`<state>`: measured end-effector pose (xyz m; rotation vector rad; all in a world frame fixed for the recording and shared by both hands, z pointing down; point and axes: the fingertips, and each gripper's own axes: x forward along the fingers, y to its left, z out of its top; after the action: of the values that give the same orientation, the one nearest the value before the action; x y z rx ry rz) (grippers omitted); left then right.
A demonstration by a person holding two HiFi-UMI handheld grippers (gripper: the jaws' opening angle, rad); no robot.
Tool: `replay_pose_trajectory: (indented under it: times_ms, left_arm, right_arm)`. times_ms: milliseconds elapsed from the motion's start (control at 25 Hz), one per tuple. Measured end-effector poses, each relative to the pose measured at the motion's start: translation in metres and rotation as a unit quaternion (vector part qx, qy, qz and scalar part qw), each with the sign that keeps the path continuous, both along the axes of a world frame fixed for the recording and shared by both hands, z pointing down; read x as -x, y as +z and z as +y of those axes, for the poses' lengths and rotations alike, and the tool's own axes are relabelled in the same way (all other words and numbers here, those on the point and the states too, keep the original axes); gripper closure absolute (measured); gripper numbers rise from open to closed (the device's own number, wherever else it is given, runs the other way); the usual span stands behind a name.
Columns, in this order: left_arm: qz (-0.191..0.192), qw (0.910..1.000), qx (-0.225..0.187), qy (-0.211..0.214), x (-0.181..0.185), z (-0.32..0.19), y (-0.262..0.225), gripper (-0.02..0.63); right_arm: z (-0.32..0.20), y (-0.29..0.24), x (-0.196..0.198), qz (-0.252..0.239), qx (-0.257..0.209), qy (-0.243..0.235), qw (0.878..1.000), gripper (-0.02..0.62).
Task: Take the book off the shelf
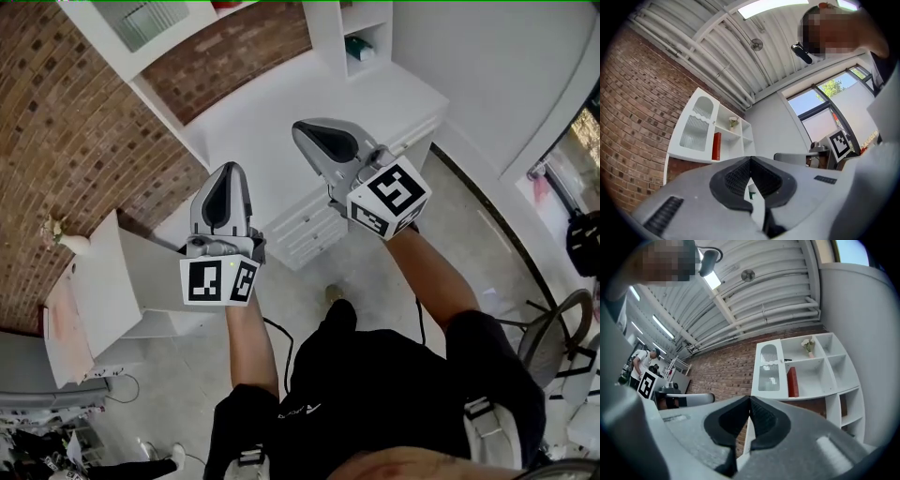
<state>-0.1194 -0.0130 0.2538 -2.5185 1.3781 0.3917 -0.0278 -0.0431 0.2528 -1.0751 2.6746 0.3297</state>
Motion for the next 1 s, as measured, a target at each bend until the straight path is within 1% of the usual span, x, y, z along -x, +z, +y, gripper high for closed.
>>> replay_pose_trajectory:
  times_ms: [160,320,480,640,720,840,1000]
  left_arm:
    - [-0.002,0.9999,-0.007,0.008,0.013,-0.087,-0.010,0.609]
    - [-0.004,0.9998,-0.007,0.018,0.019,-0.160,-0.016,0.609]
    - [0.002,0.9998,0.000,0.019,0.022,-0.217,-0.021,0.609]
    - [0.005,0.9999,0.005,0.008,0.026,-0.262,-0.028,0.609]
    - [0.005,1.0000,0.005,0.000,0.027,-0.280,-0.031,0.609]
    - [0.002,0.9999,-0.001,-0.013,0.024,-0.307,-0.034,0.609]
    - [0.000,0.9993,-0.007,-0.038,0.016,-0.343,-0.043,0.609]
  right_arm:
    - [-0.093,-0.016,0.020,0.012,-0.003,0.007,1.000,0.594]
    - [-0.170,-0.034,0.029,0.016,-0.007,0.017,1.000,0.594]
    - [-0.234,-0.051,0.032,0.015,-0.007,0.027,0.999,0.593]
    - [-0.294,-0.063,0.034,0.013,0.001,0.035,0.999,0.591]
    - [-0.323,-0.068,0.034,0.016,0.006,0.038,0.999,0.557]
    - [-0.368,-0.081,0.029,0.024,0.007,0.044,0.999,0.524]
    - [-0.424,-0.106,0.027,0.027,0.005,0.041,0.999,0.470]
